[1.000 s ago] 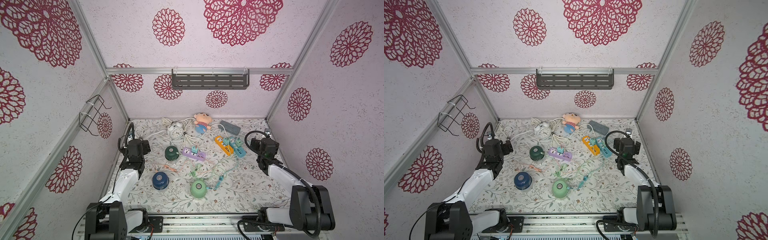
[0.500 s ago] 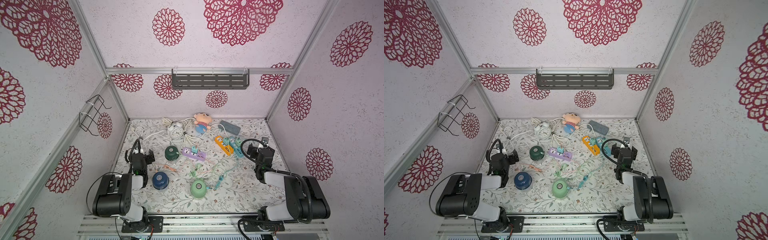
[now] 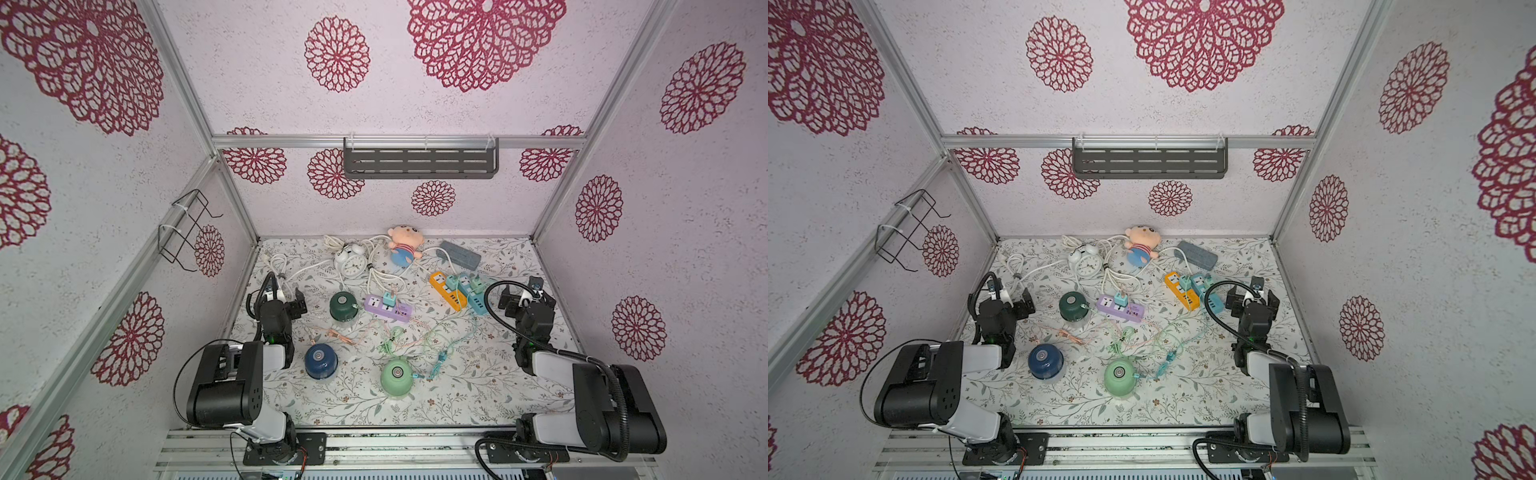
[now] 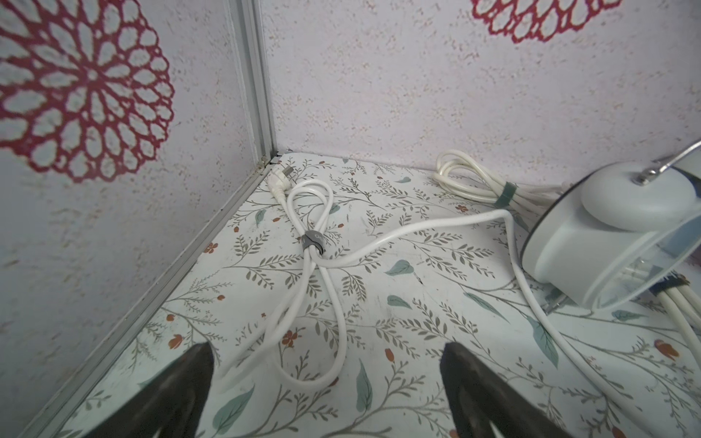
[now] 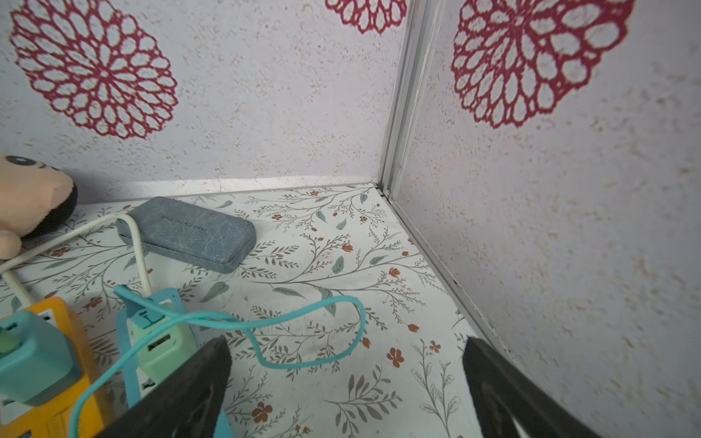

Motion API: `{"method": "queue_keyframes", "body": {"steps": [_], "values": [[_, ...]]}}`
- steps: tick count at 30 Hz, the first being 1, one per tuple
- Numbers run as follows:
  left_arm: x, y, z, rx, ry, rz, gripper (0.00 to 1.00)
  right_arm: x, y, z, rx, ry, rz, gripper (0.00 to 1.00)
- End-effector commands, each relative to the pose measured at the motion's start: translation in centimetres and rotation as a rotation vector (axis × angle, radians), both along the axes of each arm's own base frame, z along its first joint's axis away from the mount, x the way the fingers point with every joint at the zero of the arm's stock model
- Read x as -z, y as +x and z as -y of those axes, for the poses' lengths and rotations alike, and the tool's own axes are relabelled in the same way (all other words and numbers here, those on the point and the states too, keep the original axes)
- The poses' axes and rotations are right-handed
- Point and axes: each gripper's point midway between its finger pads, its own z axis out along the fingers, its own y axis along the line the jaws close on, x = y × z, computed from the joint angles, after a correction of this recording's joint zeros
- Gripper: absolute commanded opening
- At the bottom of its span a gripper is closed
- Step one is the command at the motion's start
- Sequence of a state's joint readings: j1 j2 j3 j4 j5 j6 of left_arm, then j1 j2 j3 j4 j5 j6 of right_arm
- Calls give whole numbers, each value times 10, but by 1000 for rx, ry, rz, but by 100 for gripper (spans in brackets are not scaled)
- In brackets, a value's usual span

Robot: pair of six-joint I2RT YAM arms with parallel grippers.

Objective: Charge the cordless meat grinders
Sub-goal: Reset both arms

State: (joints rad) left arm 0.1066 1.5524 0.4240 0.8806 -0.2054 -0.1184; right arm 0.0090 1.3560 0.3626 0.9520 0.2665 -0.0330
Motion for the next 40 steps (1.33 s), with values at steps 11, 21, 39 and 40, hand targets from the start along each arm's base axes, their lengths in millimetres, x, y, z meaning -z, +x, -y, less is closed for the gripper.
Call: {"method": "queue_keyframes", "body": {"steps": [11,21,39,40], "values": [[5,2,-4,-3,-18,-20,97,24,-41,-9,-49,76,102,99],[6,2,-4,-2,-22,-23,97,50,-9,-9,-24,72,-23,99],[5,3,-4,-2,-20,-22,97,52,-6,-17,-71,59,-50,99],[5,2,-3,-1,-21,-21,97,51,-7,-17,-72,59,-45,99]]}}
